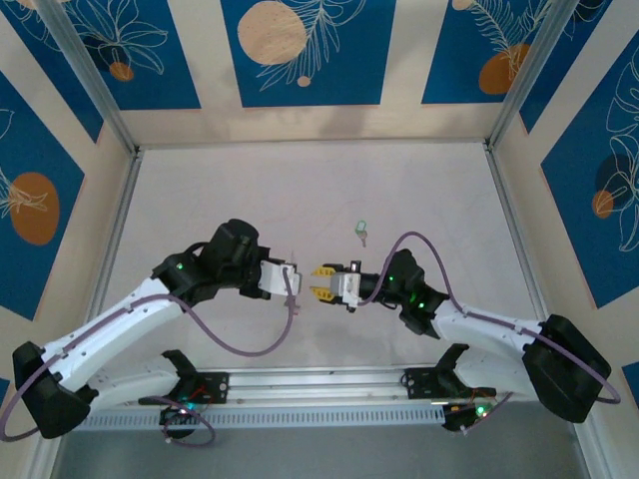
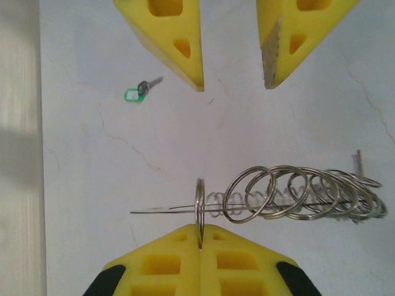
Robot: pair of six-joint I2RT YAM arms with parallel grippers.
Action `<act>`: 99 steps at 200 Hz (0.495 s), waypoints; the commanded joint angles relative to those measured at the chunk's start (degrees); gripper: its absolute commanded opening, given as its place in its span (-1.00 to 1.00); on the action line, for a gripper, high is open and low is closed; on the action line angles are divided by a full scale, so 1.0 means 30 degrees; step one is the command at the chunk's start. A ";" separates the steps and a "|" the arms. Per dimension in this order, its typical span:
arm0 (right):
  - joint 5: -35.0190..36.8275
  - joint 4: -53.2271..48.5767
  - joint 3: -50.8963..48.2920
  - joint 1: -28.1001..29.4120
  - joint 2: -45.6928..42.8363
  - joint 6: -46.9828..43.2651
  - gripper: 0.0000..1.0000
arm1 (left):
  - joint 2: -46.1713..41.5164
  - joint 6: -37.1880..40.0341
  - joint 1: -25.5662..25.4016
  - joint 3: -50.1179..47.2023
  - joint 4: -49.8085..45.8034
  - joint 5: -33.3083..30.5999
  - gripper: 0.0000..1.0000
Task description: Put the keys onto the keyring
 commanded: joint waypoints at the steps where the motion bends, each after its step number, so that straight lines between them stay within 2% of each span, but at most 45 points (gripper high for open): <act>1: -0.0535 0.0725 0.0970 0.0019 0.0682 0.0766 -0.36 | 0.0352 0.0276 -0.0446 0.1198 -0.0922 -0.0829 -1.00; 62: 0.0742 0.4664 0.1511 0.0917 0.3700 0.2792 -0.36 | 0.0821 -0.0179 -0.0855 0.1772 -0.1450 0.0009 -1.00; 99: 0.1005 0.5218 0.1640 0.1237 0.4224 0.3048 -0.52 | 0.1070 -0.0089 -0.0878 0.1906 -0.1842 0.0370 -1.00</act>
